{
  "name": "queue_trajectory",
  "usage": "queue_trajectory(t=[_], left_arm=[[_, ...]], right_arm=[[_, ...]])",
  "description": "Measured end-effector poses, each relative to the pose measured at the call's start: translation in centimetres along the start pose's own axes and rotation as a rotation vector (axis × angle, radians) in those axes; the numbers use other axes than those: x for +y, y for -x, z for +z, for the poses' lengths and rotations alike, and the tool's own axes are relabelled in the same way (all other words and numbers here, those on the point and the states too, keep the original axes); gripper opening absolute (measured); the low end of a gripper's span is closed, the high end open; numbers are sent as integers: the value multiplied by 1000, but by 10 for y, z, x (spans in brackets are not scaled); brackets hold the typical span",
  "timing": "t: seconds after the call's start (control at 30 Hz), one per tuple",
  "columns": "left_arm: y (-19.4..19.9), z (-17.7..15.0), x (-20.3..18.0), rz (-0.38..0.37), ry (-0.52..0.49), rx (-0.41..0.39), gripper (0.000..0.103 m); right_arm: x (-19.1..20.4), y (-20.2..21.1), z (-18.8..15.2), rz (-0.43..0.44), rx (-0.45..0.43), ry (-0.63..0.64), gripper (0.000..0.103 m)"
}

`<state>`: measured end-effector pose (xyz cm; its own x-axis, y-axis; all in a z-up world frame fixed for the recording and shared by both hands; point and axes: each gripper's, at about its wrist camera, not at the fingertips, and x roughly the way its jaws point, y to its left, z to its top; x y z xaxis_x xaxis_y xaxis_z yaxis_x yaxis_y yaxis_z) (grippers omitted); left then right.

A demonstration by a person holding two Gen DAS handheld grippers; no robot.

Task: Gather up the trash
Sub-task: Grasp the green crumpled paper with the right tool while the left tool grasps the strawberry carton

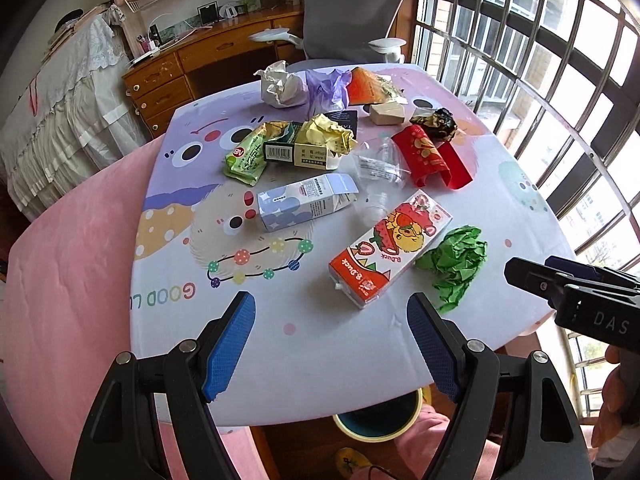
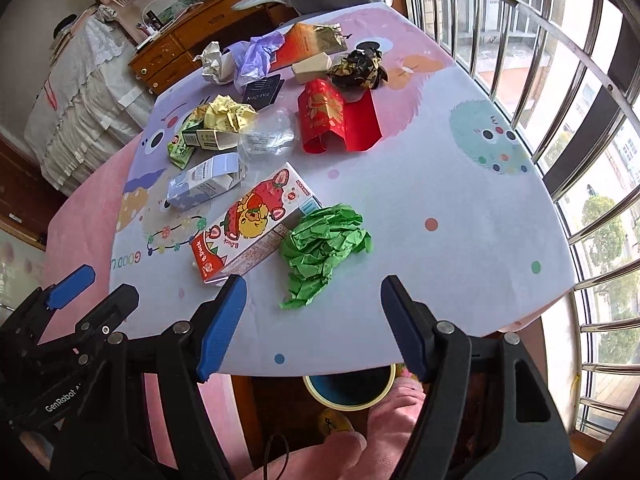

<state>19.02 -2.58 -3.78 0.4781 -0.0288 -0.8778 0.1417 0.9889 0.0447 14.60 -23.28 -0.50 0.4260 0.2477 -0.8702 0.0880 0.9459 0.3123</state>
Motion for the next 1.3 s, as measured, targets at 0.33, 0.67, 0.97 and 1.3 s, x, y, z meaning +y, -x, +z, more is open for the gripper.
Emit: queue_trajectory(t=[0.33, 0.67, 0.97, 1.3], left_arm=[[-76, 46, -19, -48, -15, 149, 80], [-107, 52, -51, -42, -162, 234, 80], [-147, 61, -67, -37, -222, 321, 79], [-149, 51, -77, -3, -223, 302, 59]], right_arm=[[-26, -107, 42, 113, 233, -74, 68], [-24, -103, 60, 155, 219, 114, 44], [-41, -89, 55, 177, 237, 164, 44], [-43, -74, 35, 180, 228, 164, 43]])
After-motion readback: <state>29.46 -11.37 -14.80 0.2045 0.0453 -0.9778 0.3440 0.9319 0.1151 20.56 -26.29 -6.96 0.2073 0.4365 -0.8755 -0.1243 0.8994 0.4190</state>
